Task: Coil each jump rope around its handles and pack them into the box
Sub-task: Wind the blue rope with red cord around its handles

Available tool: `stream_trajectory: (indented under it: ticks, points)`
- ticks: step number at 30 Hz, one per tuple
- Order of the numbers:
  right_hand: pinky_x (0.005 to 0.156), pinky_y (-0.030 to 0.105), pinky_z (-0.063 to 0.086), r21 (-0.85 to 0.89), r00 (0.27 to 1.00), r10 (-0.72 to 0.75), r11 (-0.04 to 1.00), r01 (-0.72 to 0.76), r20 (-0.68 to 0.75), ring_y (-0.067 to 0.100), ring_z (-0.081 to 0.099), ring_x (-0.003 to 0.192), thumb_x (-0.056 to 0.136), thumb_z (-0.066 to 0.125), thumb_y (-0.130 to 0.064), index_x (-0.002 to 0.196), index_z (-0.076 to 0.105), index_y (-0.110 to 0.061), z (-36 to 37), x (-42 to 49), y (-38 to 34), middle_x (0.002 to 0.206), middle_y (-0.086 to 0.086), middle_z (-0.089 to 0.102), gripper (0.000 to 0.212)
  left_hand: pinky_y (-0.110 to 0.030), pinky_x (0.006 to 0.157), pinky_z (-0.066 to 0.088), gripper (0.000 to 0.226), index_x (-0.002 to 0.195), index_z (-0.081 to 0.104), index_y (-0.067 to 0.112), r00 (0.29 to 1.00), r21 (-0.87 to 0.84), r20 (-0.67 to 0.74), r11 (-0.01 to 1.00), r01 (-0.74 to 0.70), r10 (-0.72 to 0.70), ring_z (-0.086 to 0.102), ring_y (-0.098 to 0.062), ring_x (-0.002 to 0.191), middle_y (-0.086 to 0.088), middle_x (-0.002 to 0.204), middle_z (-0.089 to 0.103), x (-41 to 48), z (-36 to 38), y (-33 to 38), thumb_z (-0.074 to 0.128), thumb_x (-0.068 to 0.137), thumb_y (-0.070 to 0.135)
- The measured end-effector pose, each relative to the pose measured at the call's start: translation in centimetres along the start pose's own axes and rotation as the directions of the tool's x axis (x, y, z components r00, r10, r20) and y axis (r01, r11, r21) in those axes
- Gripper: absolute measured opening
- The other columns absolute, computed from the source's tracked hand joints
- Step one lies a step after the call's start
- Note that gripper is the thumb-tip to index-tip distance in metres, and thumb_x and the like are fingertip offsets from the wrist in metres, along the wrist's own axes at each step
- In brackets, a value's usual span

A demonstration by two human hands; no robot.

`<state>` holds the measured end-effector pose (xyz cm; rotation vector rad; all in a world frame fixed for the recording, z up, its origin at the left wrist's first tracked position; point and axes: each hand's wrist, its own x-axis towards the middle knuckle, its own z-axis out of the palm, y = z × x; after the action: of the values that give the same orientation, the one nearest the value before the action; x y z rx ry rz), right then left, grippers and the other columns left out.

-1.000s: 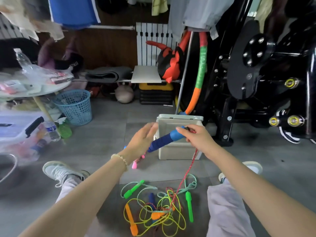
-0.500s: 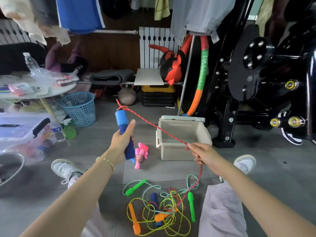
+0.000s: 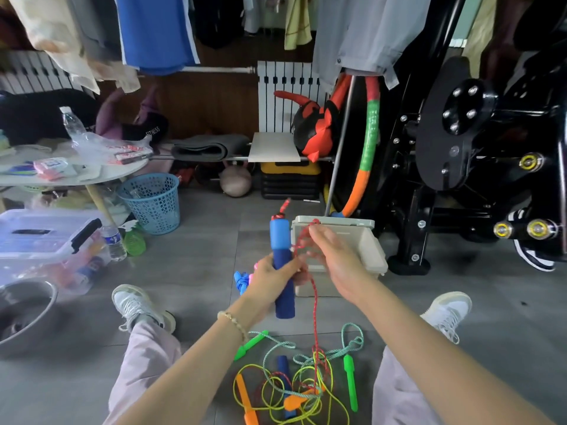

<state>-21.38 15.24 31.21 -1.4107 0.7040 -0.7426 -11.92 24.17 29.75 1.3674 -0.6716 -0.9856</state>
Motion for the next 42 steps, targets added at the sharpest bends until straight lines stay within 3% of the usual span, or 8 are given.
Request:
stream_trajectory:
  ticks: [4, 9, 13, 16, 25, 31, 36, 42]
  points:
    - [0.069, 0.024, 0.049, 0.181, 0.928, 0.191, 0.949, -0.258, 0.321, 0.012, 0.064, 0.072, 0.098, 0.033, -0.036, 0.105, 0.062, -0.014, 0.6, -2.3, 2.9, 0.086, -0.001, 0.07, 0.037, -0.023, 0.054, 0.056, 0.008, 0.087, 0.059, 0.004, 0.996, -0.113, -0.045, 0.99, -0.08, 0.075, 0.065, -0.011, 0.052, -0.001, 0.065, 0.07, 1.5, -1.8, 3.7, 0.065, 0.088, 0.009]
    - [0.052, 0.018, 0.03, 0.014, 0.951, 0.163, 0.985, -0.173, 0.262, 0.007, 0.034, 0.049, 0.099, 0.037, -0.018, 0.09, 0.059, -0.008, -0.4, -3.7, 4.9, 0.059, -0.001, 0.042, 0.026, -0.021, 0.06, 0.056, 0.008, 0.097, 0.062, 0.005, 0.975, -0.27, -0.191, 0.949, -0.165, 0.115, 0.071, -0.013, 0.066, 0.0, 0.075, 0.074, 3.4, -6.2, 5.6, 0.061, 0.09, 0.01]
    - [0.048, 0.018, 0.025, 0.151, 0.989, 0.082, 0.983, -0.1, 0.12, 0.005, 0.026, 0.045, 0.1, 0.036, -0.017, 0.09, 0.055, -0.007, 0.2, -1.9, 2.0, 0.05, -0.009, 0.036, 0.024, -0.024, 0.057, 0.054, 0.033, 0.092, 0.06, 0.002, 0.983, 0.234, 0.079, 0.962, 0.144, -0.167, 0.066, -0.012, 0.056, -0.005, 0.067, 0.07, 0.8, -5.1, 1.6, 0.075, 0.08, 0.03]
    - [0.047, 0.019, 0.022, 0.235, 0.993, 0.025, 0.971, -0.051, 0.113, 0.004, 0.024, 0.044, 0.102, 0.033, -0.018, 0.086, 0.056, -0.011, 1.3, -0.6, -0.3, 0.049, -0.01, 0.035, 0.029, -0.016, 0.059, 0.052, 0.012, 0.084, 0.057, 0.011, 0.963, 0.249, 0.212, 0.962, 0.112, -0.167, 0.066, -0.003, 0.056, -0.001, 0.073, 0.068, -1.5, -2.3, -0.4, 0.068, 0.086, 0.016]
    - [0.071, 0.023, 0.051, 0.365, 0.967, 0.067, 0.918, -0.156, 0.245, 0.009, 0.066, 0.077, 0.094, 0.035, -0.033, 0.103, 0.062, -0.013, 1.7, -2.0, 1.6, 0.085, -0.002, 0.071, 0.035, -0.027, 0.061, 0.058, 0.01, 0.084, 0.059, 0.003, 0.996, -0.187, -0.078, 0.981, -0.052, 0.038, 0.066, -0.014, 0.057, -0.007, 0.073, 0.07, 0.7, -2.0, 1.8, 0.067, 0.086, 0.008]
    - [0.07, 0.023, 0.052, -0.057, 0.936, 0.196, 0.981, -0.188, 0.293, 0.012, 0.059, 0.061, 0.099, 0.041, -0.016, 0.093, 0.063, -0.009, 0.0, -4.8, 4.8, 0.075, 0.005, 0.063, 0.023, -0.024, 0.067, 0.058, 0.008, 0.091, 0.062, 0.005, 0.959, -0.291, -0.264, 0.939, -0.181, 0.103, 0.071, -0.015, 0.069, -0.004, 0.075, 0.073, 3.3, -5.5, 4.5, 0.067, 0.086, 0.008]
    - [0.074, 0.027, 0.054, 0.06, 0.993, 0.077, 0.995, -0.083, 0.094, 0.014, 0.068, 0.073, 0.097, 0.046, -0.015, 0.095, 0.064, -0.008, 0.1, -2.7, 2.4, 0.077, 0.0, 0.073, 0.019, -0.029, 0.059, 0.057, 0.034, 0.093, 0.059, 0.004, 0.984, -0.015, -0.017, 0.985, 0.174, -0.175, 0.069, -0.016, 0.061, -0.008, 0.076, 0.07, 1.4, -5.1, 0.5, 0.075, 0.078, 0.03]
    - [0.074, 0.017, 0.054, 0.155, 1.0, 0.011, 0.988, -0.01, -0.008, 0.009, 0.07, 0.084, 0.097, 0.049, -0.016, 0.094, 0.064, -0.008, 1.4, -1.0, 0.5, 0.088, 0.002, 0.073, 0.017, -0.017, 0.059, 0.053, 0.013, 0.099, 0.061, 0.002, 0.987, -0.15, 0.132, 0.983, 0.108, -0.089, 0.069, -0.01, 0.062, -0.001, 0.074, 0.071, -1.0, -0.9, -1.6, 0.062, 0.087, -0.001]
